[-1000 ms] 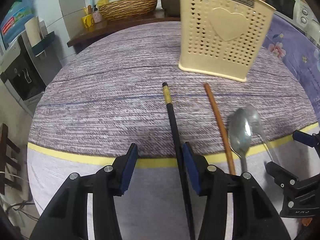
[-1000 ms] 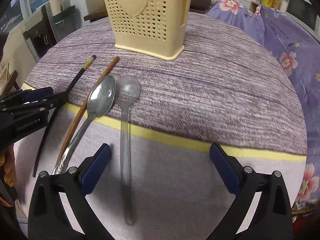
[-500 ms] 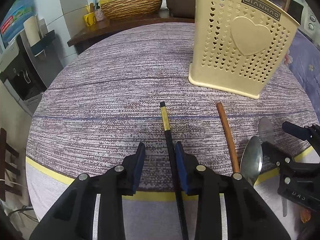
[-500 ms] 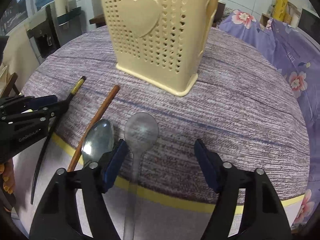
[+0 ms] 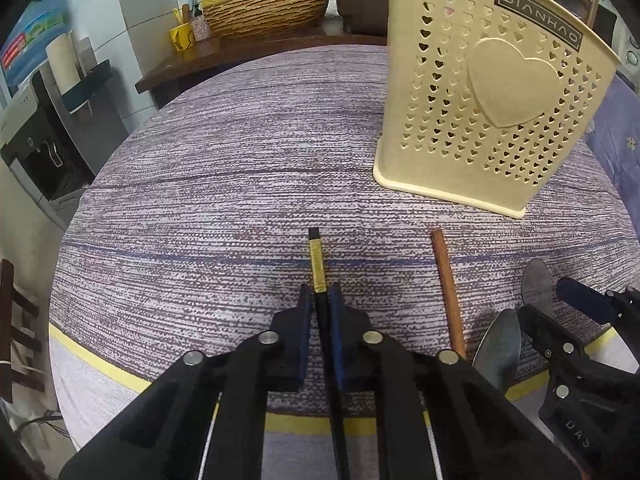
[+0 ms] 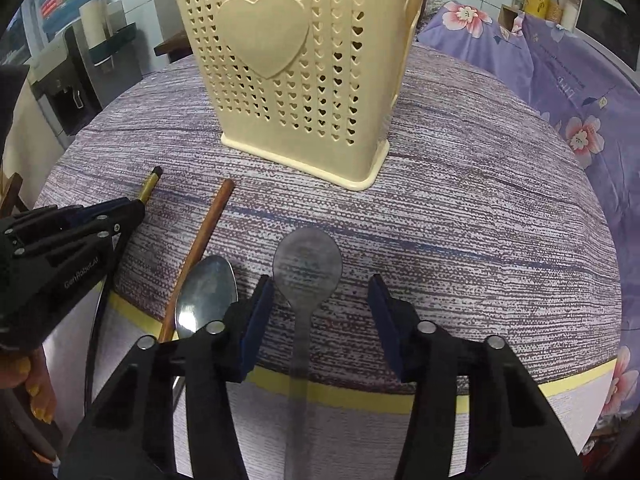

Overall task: Organize utensils
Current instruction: 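Grasp the yellow-tipped black chopstick with the left tool while the right tool grasps the clear spoon, then lower the black chopstick and clear spoon into the holder and open both tools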

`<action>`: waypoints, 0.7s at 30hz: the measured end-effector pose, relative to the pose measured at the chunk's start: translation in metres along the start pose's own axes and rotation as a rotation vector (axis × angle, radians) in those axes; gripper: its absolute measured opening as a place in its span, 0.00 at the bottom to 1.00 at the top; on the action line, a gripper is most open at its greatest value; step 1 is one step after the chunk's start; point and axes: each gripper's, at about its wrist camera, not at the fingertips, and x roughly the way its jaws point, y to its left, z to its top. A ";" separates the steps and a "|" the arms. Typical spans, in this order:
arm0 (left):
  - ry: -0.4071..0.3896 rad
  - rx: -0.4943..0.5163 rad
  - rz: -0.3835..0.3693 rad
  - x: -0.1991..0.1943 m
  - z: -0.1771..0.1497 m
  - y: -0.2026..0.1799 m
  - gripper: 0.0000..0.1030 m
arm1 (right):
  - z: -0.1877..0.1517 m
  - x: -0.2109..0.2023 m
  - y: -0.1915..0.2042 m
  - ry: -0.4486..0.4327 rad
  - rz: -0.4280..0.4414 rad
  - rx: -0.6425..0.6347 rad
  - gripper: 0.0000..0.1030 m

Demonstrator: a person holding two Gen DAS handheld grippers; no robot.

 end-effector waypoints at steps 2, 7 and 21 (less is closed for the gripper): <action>-0.004 0.002 0.006 0.001 0.002 -0.001 0.08 | 0.002 0.001 0.000 -0.001 -0.001 -0.001 0.36; -0.012 -0.006 0.006 0.003 0.003 -0.001 0.08 | 0.005 0.002 -0.003 -0.010 0.022 -0.017 0.35; -0.250 -0.074 -0.077 -0.096 0.011 0.023 0.08 | 0.014 -0.086 -0.043 -0.207 0.176 0.052 0.35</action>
